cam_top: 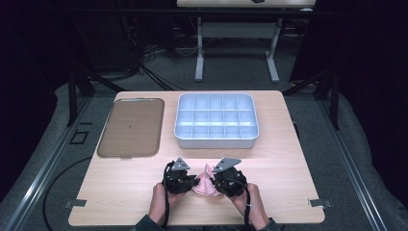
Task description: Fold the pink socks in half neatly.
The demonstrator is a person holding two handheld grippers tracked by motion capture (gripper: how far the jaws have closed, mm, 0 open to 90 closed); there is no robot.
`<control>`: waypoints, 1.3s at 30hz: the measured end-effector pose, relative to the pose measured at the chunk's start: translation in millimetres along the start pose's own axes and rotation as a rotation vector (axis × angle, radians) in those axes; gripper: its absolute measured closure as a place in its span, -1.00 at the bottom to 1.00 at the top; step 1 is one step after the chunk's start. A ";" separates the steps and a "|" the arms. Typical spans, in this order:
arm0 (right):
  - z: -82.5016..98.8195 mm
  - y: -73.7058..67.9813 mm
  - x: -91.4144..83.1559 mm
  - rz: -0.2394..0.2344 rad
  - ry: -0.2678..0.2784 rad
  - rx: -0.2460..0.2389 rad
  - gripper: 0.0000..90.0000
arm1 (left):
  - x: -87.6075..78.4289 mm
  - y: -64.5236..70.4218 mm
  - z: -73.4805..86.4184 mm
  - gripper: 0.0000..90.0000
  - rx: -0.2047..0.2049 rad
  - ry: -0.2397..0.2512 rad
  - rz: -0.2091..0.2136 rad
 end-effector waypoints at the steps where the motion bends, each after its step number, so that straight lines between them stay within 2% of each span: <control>1: -1.2 -0.5 1.2 -0.004 -0.008 -0.005 0.84 | -0.2 0.4 0.2 0.60 -0.004 0.002 0.006; 3: -1.7 -0.7 2.1 -0.005 -0.009 -0.006 0.84 | -1.9 1.6 0.2 0.52 0.011 -0.002 0.022; 4: -1.8 -0.6 3.1 -0.007 -0.013 -0.007 0.84 | -2.9 2.1 0.1 0.42 0.016 -0.002 0.008; 6: -1.7 -0.3 5.6 -0.015 -0.013 0.000 0.84 | -6.2 3.2 0.3 0.31 0.024 0.002 0.012; 7: -1.5 -0.1 6.0 -0.017 -0.019 -0.001 0.84 | -8.1 3.2 0.1 0.25 0.019 0.012 0.001; 8: -2.1 -0.5 7.0 -0.022 -0.017 -0.002 0.84 | -10.9 2.3 -0.3 0.10 0.023 0.020 -0.003; 10: -2.5 -0.6 7.3 -0.019 -0.017 -0.002 0.84 | -16.0 -0.2 -0.6 0.04 0.024 0.039 -0.009; 12: -3.4 -1.2 8.2 -0.024 -0.018 -0.004 0.83 | -19.9 -3.8 0.0 -0.11 0.010 0.053 -0.026; 13: -4.1 -1.8 9.0 -0.023 -0.017 -0.004 0.83 | -21.8 -5.4 0.6 -0.13 0.002 0.059 -0.023; 15: -4.9 -3.1 10.3 -0.032 -0.024 -0.009 0.83 | -26.0 -8.3 2.5 -0.14 -0.009 0.067 -0.046; 17: -5.9 -4.3 11.2 -0.030 -0.018 -0.006 0.82 | -30.1 -10.5 5.3 -0.06 -0.003 0.068 -0.057; 19: -6.5 -4.6 11.3 -0.029 -0.017 -0.002 0.82 | -32.2 -11.2 8.4 0.12 -0.008 0.062 -0.058; 22: -7.5 -5.0 11.5 -0.031 -0.015 -0.003 0.82 | -29.3 -11.7 12.2 0.43 0.004 0.031 -0.034; 23: -8.6 -5.8 11.1 -0.034 -0.017 -0.006 0.82 | -27.3 -11.8 13.1 0.62 0.006 0.019 -0.029; 24: -8.6 -5.8 11.1 -0.034 -0.017 -0.006 0.82 | -24.9 -11.3 13.9 0.62 0.002 0.015 -0.025; 27: -11.8 -8.8 12.3 -0.036 -0.011 -0.018 0.82 | -20.8 -10.9 14.5 0.84 0.003 0.002 -0.008; 39: -20.8 -24.1 24.2 -0.074 0.000 -0.062 0.82 | -18.7 -10.9 14.4 0.91 -0.006 0.006 -0.010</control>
Point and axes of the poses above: each handheld gripper's, and its own axes: x roughly forward along the jaws, z roughly out of its underside, y roughly to its right, the point moved 4 cm from there along x, roughly forward along the jaws, and after that the axes turned 9 degrees about -x, right-handed, at the moved point
